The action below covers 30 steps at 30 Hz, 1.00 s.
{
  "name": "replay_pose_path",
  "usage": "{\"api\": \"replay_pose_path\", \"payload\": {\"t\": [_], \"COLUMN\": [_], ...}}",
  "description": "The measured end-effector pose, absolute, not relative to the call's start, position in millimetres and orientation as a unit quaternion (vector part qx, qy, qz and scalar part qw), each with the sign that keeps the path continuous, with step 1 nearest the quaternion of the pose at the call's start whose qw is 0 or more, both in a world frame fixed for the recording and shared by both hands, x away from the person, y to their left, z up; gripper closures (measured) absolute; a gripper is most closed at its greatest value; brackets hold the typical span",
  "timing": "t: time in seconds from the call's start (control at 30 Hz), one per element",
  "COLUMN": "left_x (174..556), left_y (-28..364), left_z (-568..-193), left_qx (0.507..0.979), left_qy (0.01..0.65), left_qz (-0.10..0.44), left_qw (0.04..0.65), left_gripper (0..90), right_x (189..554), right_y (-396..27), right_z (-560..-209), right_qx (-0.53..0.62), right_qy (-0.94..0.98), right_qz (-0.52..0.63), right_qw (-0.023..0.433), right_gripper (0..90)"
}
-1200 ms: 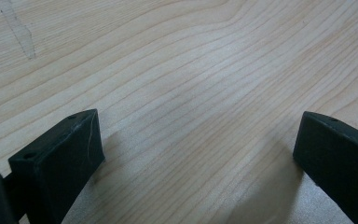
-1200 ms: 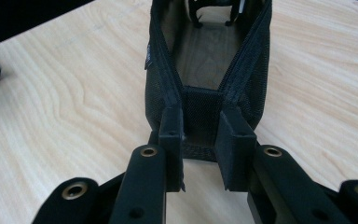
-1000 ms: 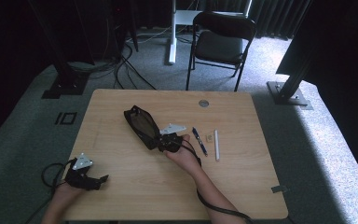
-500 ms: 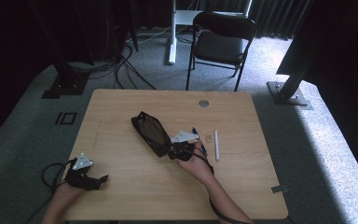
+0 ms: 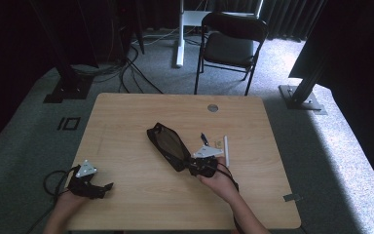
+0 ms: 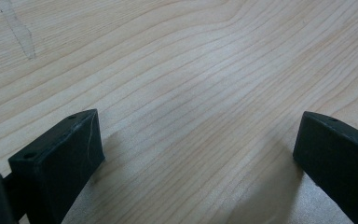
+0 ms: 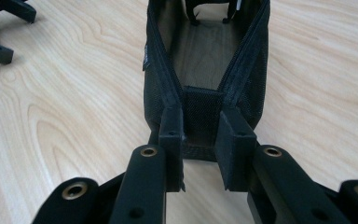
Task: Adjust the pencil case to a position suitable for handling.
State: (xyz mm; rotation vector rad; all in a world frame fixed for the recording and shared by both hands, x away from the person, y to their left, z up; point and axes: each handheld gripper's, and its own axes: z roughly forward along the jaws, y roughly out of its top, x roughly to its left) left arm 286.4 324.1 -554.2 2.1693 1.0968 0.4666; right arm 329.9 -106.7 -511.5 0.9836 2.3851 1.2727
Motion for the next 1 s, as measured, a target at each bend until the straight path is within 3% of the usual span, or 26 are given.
{"api": "replay_pose_path", "payload": {"t": [1.0], "left_x": [286], "left_y": [324], "left_z": [-554], "left_qx": [0.828], "left_qy": [0.419], "left_qz": [0.178], "left_qw": [0.327], "left_gripper": [1.6], "right_x": [280], "right_y": [-167], "right_z": [-514], "right_qx": [0.36], "right_qy": [0.817], "right_qz": [0.433], "right_qw": [0.125], "right_gripper": [73.5]}}
